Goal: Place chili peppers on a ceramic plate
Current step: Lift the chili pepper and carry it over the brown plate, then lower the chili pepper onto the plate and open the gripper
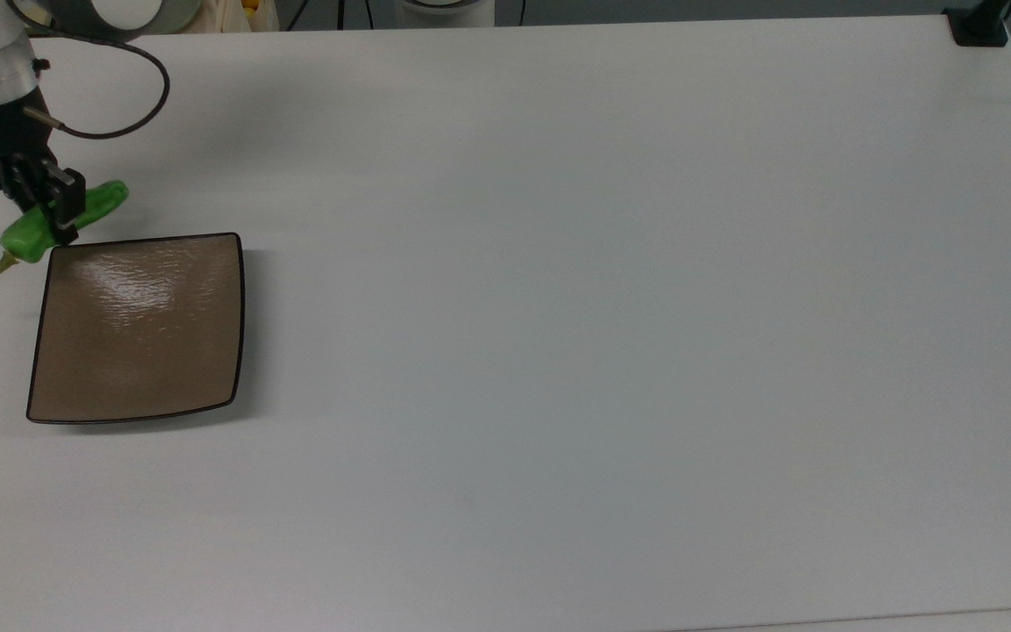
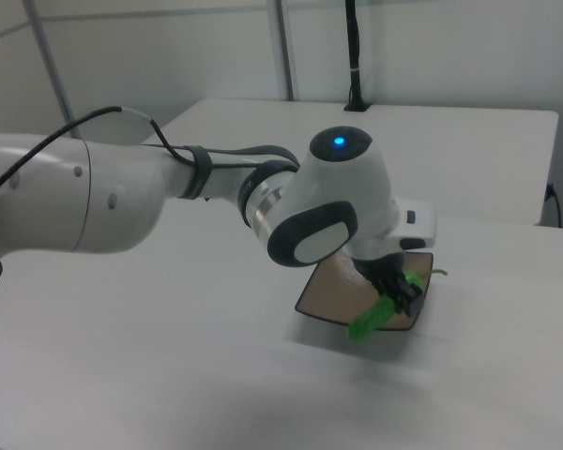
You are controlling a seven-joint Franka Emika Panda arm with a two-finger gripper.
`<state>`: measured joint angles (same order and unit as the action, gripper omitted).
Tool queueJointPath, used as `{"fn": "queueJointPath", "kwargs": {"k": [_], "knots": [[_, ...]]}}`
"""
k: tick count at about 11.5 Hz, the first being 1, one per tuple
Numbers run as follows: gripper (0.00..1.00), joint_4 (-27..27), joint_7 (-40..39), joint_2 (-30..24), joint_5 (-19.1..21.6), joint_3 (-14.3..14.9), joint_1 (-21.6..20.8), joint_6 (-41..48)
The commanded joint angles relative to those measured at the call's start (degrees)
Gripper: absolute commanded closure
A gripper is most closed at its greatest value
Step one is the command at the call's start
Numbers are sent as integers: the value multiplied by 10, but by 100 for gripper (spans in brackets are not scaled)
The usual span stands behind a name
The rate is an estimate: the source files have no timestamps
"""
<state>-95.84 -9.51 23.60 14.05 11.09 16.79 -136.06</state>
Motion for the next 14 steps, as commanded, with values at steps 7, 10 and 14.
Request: {"fn": "queueJointPath", "kwargs": {"k": [7, 10, 14], "knots": [[0, 40, 206, 39, 9, -72, -18, -75], [0, 42, 208, 39, 9, -72, -18, -75], [0, 42, 204, 22, -3, -84, -24, -51]]}}
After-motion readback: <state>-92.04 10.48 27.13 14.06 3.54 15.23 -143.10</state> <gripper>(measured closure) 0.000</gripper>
